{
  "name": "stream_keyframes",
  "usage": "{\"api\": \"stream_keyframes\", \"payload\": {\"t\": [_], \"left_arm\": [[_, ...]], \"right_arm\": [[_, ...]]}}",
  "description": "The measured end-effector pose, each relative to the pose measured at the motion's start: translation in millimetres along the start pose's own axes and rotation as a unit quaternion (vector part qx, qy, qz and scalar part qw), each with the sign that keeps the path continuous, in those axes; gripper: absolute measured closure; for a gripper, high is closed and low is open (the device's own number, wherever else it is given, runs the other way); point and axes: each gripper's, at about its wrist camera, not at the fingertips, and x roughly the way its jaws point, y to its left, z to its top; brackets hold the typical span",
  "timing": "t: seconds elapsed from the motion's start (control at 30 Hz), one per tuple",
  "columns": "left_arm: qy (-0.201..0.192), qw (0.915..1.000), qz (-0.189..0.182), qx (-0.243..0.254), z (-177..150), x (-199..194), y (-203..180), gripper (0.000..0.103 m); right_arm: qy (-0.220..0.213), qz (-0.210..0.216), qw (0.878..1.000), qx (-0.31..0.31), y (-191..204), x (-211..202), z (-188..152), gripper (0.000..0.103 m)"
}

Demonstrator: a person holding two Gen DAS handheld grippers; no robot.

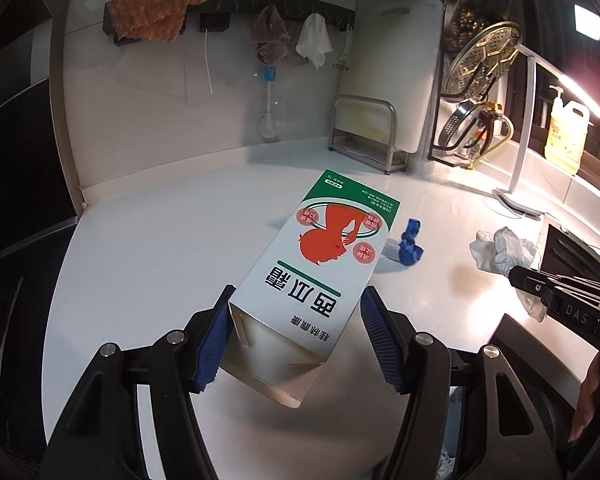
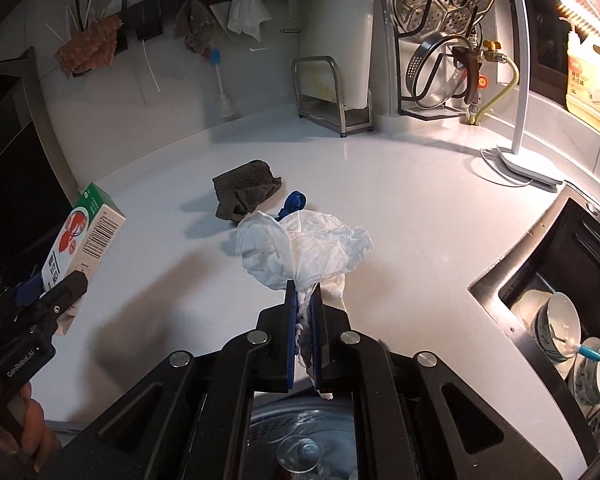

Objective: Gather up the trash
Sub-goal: 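Carry carton with left tool while right tool carries plastic bag over basket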

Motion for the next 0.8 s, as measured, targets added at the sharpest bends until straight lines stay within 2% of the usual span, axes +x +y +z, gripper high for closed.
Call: {"api": "stream_keyframes", "payload": {"t": [0.17,0.4,0.8], "left_arm": [[0.014,0.9998,-0.011,-0.008,-26.6,-24.1,-16.0,0.042],[0.019,0.9997,-0.014,0.001,-62.3,-60.1,-42.7,0.042],[0.034,0.9992,-0.016,0.016,-113.0,-92.5,-79.9,0.042]], "right_arm": [[-0.004,-0.002,1.000,0.000,1.0,-38.9,-39.8,0.097],[0.008,-0.011,1.000,0.019,-11.3,-68.3,-91.5,0.097],[0.011,-0.024,1.000,0.004,-14.4,-101.4,-148.0,0.097]]}}
